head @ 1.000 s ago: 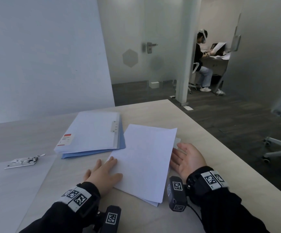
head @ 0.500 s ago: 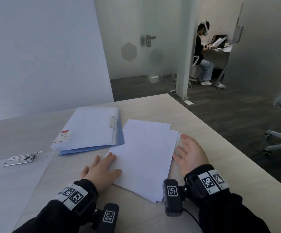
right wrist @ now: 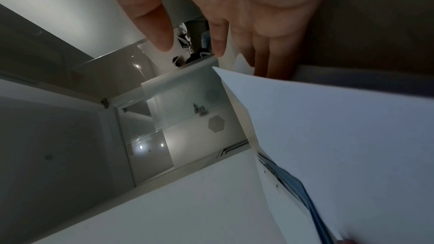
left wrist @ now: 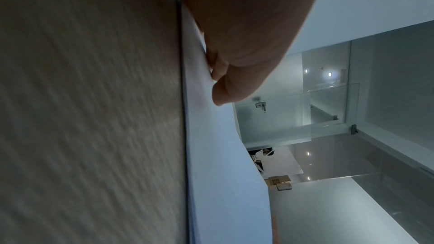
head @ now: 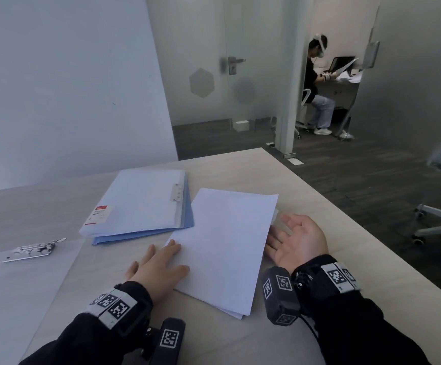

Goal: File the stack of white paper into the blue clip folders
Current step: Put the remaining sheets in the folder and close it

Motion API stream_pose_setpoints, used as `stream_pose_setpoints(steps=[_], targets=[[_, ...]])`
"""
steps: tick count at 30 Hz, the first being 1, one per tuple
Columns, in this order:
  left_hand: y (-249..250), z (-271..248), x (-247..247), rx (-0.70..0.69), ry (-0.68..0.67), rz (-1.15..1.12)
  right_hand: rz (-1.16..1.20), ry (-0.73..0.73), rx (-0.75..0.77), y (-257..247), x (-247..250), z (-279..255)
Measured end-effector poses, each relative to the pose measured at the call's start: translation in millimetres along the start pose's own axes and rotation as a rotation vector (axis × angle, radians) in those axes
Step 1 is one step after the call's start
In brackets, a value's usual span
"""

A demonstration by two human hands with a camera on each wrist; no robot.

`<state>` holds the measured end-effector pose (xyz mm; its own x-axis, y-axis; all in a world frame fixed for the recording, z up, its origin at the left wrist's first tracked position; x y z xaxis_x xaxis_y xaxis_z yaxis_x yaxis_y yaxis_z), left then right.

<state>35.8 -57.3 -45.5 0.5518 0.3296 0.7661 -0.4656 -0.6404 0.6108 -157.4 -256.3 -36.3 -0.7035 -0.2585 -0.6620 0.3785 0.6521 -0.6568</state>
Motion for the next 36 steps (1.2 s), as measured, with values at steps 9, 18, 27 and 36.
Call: stream_pose_setpoints(steps=[9,18,27,36], targets=[[-0.8,0.4,-0.6,-0.001,-0.002,0.011,-0.171,-0.083,0.060,0.3,-10.8,-1.5],[-2.5,3.0,-2.0,-0.004,-0.012,0.013,-0.161,-0.129,0.131,3.6,-15.0,0.1],[-3.1,3.7,-3.1,-0.003,-0.003,0.008,-0.057,-0.027,0.110,4.7,-13.1,-3.0],[-4.3,4.7,-2.4,-0.008,-0.003,-0.003,-0.016,0.010,-0.042,5.1,-11.5,-6.2]])
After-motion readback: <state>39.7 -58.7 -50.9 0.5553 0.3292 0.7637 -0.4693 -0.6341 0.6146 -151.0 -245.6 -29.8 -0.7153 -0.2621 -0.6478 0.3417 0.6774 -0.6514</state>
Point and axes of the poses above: each hand's wrist, its own z-axis towards the middle knuckle, its own x-axis out of the back of the hand, y = z × x, the point moved 6 cm from there along z, towards the middle knuckle, and after that the axes turned 10 degrees about -z, right-handed, at the moved point
